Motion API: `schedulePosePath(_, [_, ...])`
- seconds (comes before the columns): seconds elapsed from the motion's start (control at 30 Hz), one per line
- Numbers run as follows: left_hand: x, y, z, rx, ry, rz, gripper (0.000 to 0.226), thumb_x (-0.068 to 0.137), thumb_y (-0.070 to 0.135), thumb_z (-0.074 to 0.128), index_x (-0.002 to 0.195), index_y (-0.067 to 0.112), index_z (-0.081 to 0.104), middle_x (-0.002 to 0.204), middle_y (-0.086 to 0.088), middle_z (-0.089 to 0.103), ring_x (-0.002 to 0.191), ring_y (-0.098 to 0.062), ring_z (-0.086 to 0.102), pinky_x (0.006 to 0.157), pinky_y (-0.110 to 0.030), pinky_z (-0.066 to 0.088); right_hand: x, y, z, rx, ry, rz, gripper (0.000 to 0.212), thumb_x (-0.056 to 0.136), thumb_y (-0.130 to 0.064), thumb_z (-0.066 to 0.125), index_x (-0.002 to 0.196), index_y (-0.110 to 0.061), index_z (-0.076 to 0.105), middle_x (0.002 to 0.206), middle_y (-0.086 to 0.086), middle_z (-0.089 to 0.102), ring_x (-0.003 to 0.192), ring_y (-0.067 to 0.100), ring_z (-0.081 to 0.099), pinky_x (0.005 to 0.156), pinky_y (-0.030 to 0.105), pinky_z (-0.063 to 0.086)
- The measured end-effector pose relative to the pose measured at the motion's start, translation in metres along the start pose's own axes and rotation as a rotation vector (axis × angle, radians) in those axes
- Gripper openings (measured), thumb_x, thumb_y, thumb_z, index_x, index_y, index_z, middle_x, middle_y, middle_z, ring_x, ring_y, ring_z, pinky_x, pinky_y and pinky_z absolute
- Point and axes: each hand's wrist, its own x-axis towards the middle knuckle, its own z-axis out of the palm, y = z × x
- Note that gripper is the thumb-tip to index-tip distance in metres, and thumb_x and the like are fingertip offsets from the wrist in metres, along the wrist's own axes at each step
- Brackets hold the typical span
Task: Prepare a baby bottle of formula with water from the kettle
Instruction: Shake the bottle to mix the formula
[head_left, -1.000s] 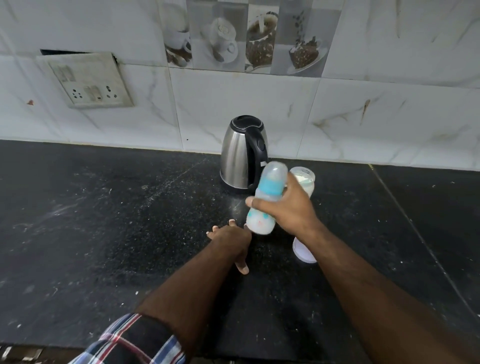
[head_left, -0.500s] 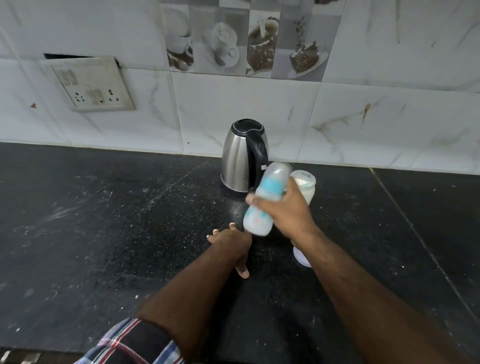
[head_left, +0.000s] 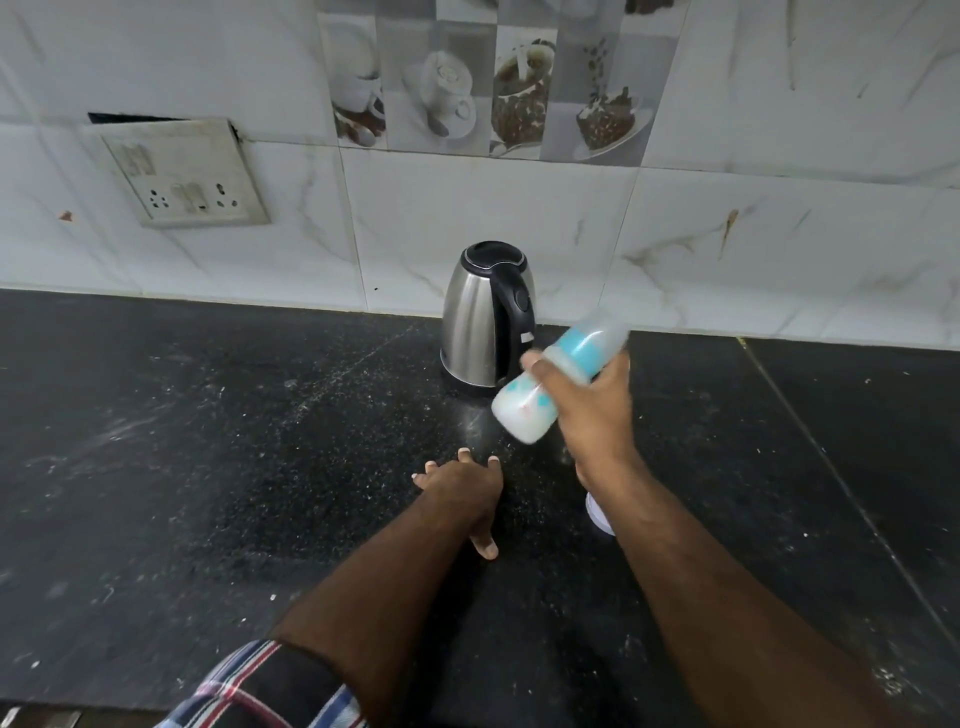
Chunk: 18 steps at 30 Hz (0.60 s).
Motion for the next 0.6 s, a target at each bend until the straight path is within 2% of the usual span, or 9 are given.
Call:
schedulePosePath(0.07, [0.000,-0.001,0.002,-0.031,-0.004,-0.022,0.134,0.075,0.036,0.092,0.166,0.019,-0.004,0.174,-0.017,-0.005,0.154,-0.056,0.011,0.119,-0.073,0.023,-0.013,0.005,0.005,-0.169,-0.215,0.045,0.086,0.051,-0.058,0.093,0.125,-0.040,0.050,0.104,-0.018,0.068,0.094,0.003,0.069,0.075,0.027,0.059])
schedulePosePath(0.1, [0.001,-0.001,0.002,-0.038,-0.005,-0.023,0.133,0.075,0.036,0.092,0.166,0.018,-0.004,0.174,-0.016,-0.005,0.154,-0.056,0.009,0.120,-0.073,0.022,-0.015,0.006,0.004,-0.196,-0.220,0.049,0.086,0.050,-0.059,0.093,0.123,-0.044,0.051,0.105,-0.020,0.068,0.094,0.001,0.069,0.075,0.025,0.058])
schedulePosePath(0.23, [0.002,0.000,-0.001,0.001,-0.004,0.008,0.135,0.075,0.037,0.092,0.166,0.023,-0.007,0.172,-0.022,-0.007,0.151,-0.060,0.014,0.115,-0.077,0.026,0.009,-0.006,-0.002,0.107,0.110,-0.005,0.071,0.051,-0.055,0.092,0.109,-0.038,0.055,0.087,-0.020,0.072,0.078,0.002,0.072,0.066,0.027,0.059])
schedulePosePath(0.27, [0.003,0.000,0.000,0.002,-0.005,0.006,0.135,0.075,0.038,0.092,0.166,0.023,-0.008,0.172,-0.022,-0.007,0.151,-0.061,0.014,0.115,-0.077,0.025,0.008,-0.006,-0.002,0.098,0.107,-0.015,0.070,0.053,-0.053,0.092,0.110,-0.037,0.053,0.089,-0.020,0.072,0.080,0.003,0.072,0.068,0.028,0.061])
schedulePosePath(0.37, [0.007,-0.001,0.002,-0.017,-0.005,-0.005,0.135,0.074,0.037,0.093,0.166,0.023,-0.004,0.173,-0.020,-0.007,0.152,-0.061,0.011,0.117,-0.077,0.023,-0.008,-0.001,0.003,-0.135,-0.164,0.050,0.081,0.053,-0.051,0.094,0.121,-0.037,0.053,0.103,-0.012,0.071,0.093,0.007,0.071,0.078,0.033,0.062])
schedulePosePath(0.4, [0.008,-0.001,0.002,-0.021,-0.003,-0.006,0.135,0.074,0.036,0.093,0.166,0.023,-0.004,0.173,-0.020,-0.007,0.152,-0.061,0.010,0.116,-0.077,0.023,-0.006,-0.001,0.002,-0.171,-0.155,0.025,0.082,0.052,-0.054,0.093,0.121,-0.036,0.054,0.103,-0.013,0.071,0.092,0.005,0.071,0.075,0.030,0.061])
schedulePosePath(0.5, [0.007,-0.001,0.000,-0.012,-0.001,-0.009,0.137,0.073,0.037,0.093,0.166,0.024,-0.007,0.173,-0.020,-0.007,0.151,-0.062,0.013,0.115,-0.078,0.024,0.012,-0.011,-0.002,0.072,0.070,-0.027,0.073,0.052,-0.055,0.090,0.112,-0.033,0.055,0.087,-0.026,0.071,0.078,-0.003,0.071,0.063,0.018,0.056])
schedulePosePath(0.53, [0.006,-0.001,0.001,-0.015,-0.006,-0.013,0.137,0.073,0.037,0.093,0.166,0.023,-0.006,0.173,-0.020,-0.005,0.151,-0.061,0.013,0.115,-0.077,0.025,0.012,-0.011,-0.001,0.076,0.064,-0.041,0.074,0.052,-0.055,0.090,0.112,-0.033,0.054,0.088,-0.027,0.070,0.078,-0.004,0.070,0.063,0.018,0.057])
schedulePosePath(0.6, [0.006,-0.001,0.003,-0.032,-0.006,-0.034,0.133,0.074,0.038,0.093,0.167,0.021,0.000,0.173,-0.019,0.004,0.153,-0.058,0.011,0.119,-0.074,0.023,-0.006,-0.007,0.004,-0.075,-0.172,-0.010,0.082,0.049,-0.058,0.091,0.118,-0.038,0.052,0.101,-0.021,0.071,0.088,-0.002,0.070,0.074,0.025,0.061])
